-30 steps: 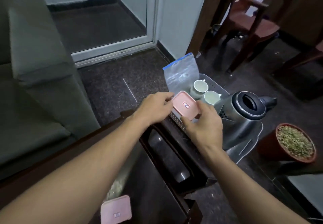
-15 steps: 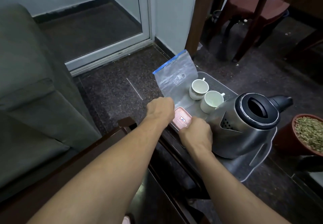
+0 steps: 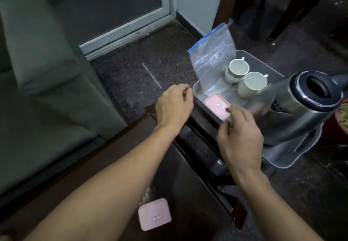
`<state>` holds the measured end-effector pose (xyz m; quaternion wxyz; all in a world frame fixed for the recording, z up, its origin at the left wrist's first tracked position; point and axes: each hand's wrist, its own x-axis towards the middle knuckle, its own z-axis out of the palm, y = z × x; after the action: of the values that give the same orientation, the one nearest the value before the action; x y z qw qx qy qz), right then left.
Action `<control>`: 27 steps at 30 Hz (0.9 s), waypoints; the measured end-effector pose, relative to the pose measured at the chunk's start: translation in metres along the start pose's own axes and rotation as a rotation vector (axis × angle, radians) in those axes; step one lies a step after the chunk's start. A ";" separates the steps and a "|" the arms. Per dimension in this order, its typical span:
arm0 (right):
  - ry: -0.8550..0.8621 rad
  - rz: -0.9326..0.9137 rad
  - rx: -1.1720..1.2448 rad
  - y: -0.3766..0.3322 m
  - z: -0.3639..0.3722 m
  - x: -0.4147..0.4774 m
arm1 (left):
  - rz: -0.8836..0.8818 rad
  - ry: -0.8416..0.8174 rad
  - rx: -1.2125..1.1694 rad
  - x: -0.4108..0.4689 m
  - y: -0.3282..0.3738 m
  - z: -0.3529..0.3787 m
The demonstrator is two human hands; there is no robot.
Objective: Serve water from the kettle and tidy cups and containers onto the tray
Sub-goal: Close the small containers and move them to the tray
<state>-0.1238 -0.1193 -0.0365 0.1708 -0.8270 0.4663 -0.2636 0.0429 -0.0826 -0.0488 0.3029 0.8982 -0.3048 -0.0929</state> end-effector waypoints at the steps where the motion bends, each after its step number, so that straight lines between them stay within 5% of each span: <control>1: -0.011 -0.023 0.050 -0.004 -0.001 -0.021 | -0.095 0.056 -0.062 -0.016 -0.017 -0.007; 9: -0.862 0.312 0.026 -0.012 0.039 -0.165 | -0.714 -0.081 0.030 -0.214 -0.143 -0.039; 15: -0.972 0.340 -0.015 -0.011 0.059 -0.193 | -0.867 -0.143 -0.035 -0.298 -0.160 -0.041; 27: -0.957 0.443 0.091 -0.012 0.065 -0.195 | -0.889 -0.140 -0.204 -0.294 -0.162 -0.019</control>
<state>-0.1601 0.0570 -0.1361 0.4517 -0.7282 0.4881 0.1658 -0.1054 0.2066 -0.1358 0.2991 0.8989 0.1008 -0.3038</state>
